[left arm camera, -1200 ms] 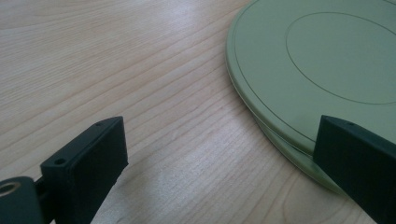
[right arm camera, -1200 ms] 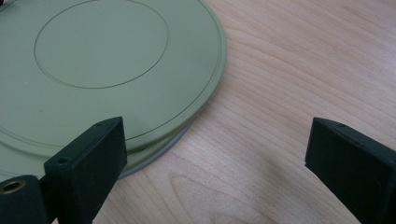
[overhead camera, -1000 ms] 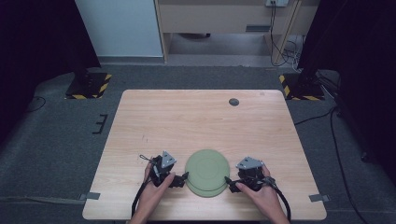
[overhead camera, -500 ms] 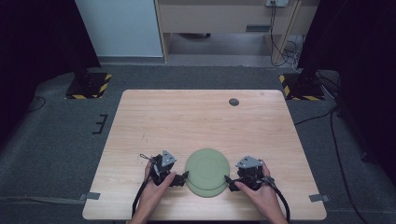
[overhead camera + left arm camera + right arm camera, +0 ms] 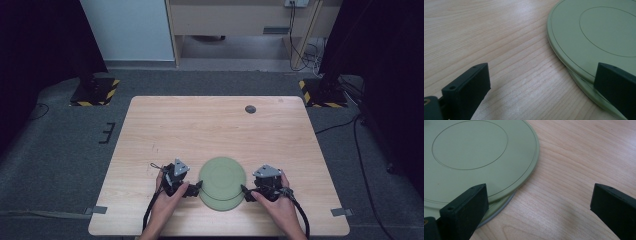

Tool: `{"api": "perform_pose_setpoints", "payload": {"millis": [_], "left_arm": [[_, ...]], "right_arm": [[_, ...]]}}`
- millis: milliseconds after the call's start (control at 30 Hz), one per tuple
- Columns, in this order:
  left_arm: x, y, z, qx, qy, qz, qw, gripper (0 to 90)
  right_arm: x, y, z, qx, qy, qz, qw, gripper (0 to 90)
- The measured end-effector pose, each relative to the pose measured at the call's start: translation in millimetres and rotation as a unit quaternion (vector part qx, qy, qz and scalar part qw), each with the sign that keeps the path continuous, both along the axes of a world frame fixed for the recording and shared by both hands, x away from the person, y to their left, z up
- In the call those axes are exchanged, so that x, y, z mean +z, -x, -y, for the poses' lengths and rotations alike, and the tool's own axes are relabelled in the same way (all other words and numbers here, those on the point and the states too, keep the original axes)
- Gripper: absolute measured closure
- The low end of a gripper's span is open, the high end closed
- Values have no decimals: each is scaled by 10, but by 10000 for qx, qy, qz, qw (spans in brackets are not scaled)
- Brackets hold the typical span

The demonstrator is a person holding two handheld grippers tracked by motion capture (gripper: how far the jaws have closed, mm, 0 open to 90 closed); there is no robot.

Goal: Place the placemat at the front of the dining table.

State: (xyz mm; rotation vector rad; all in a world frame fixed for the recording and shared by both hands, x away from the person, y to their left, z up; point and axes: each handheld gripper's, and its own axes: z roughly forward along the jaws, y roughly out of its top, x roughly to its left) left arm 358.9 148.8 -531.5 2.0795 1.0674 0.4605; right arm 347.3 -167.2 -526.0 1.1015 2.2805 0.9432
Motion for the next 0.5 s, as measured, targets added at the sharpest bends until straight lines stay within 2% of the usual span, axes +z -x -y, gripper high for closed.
{"api": "perform_pose_setpoints", "payload": {"millis": [500], "left_arm": [[-11,-48,-7,30,74,-28,10000,0]], "right_arm": [[-13,-50,-7,-173,-11,105,9998,17]]}}
